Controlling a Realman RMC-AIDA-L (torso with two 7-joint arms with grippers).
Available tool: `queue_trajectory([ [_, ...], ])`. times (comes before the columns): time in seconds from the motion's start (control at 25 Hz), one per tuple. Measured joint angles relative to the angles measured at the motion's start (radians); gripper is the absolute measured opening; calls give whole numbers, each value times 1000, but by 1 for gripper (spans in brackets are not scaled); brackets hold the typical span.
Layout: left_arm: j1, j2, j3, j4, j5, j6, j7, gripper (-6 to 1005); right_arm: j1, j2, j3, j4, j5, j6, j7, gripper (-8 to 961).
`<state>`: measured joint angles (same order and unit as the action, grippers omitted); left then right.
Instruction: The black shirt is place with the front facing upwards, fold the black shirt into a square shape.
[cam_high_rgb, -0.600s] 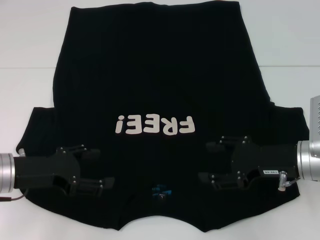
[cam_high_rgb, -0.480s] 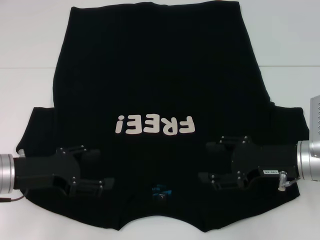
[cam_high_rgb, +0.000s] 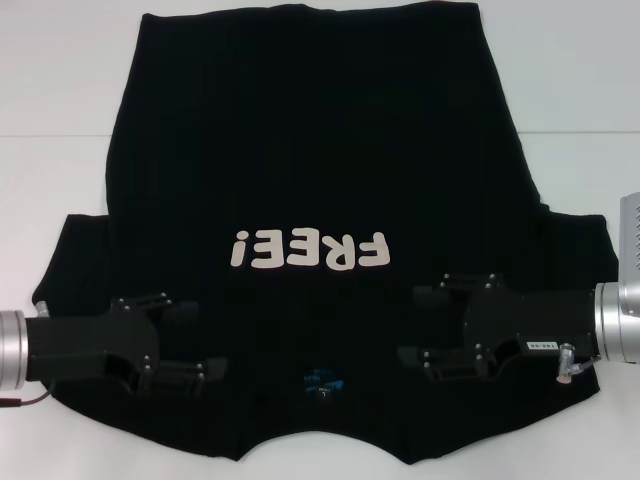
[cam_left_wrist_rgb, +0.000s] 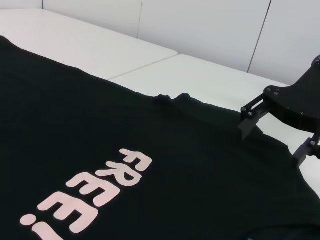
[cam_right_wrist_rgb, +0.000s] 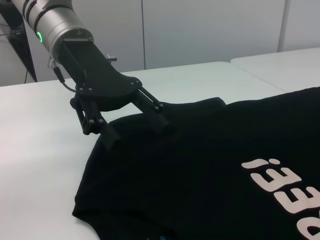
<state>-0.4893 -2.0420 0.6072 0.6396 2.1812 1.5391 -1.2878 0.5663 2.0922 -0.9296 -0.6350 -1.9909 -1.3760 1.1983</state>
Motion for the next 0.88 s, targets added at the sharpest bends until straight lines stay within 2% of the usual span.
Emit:
queue_trajectory([
  [0.16, 0, 0, -36, 1, -12, 34, -44, 938, -1, 0, 1, 0, 1, 0, 2, 836],
  [0.28, -10, 12, -115, 1, -17, 79, -199, 937, -2, 0, 4, 0, 3, 0, 3, 835],
  [0.44, -27, 59, -191, -9, -18, 110, -520, 937, -3, 0, 6, 0, 3, 2, 7, 835],
  [0.64, -26, 133, -180, -5, 16, 81, -896, 936, -2, 0, 6, 0, 4, 8, 37, 836],
  [0.8, -10, 168, -184, -3, 33, 15, -1106, 935, 2, 0, 2, 0, 2, 6, 41, 836],
  [0.88, -8, 173, -185, 0, 59, -26, -1170, 935, 4, 1, -1, 0, 0, 6, 41, 836],
])
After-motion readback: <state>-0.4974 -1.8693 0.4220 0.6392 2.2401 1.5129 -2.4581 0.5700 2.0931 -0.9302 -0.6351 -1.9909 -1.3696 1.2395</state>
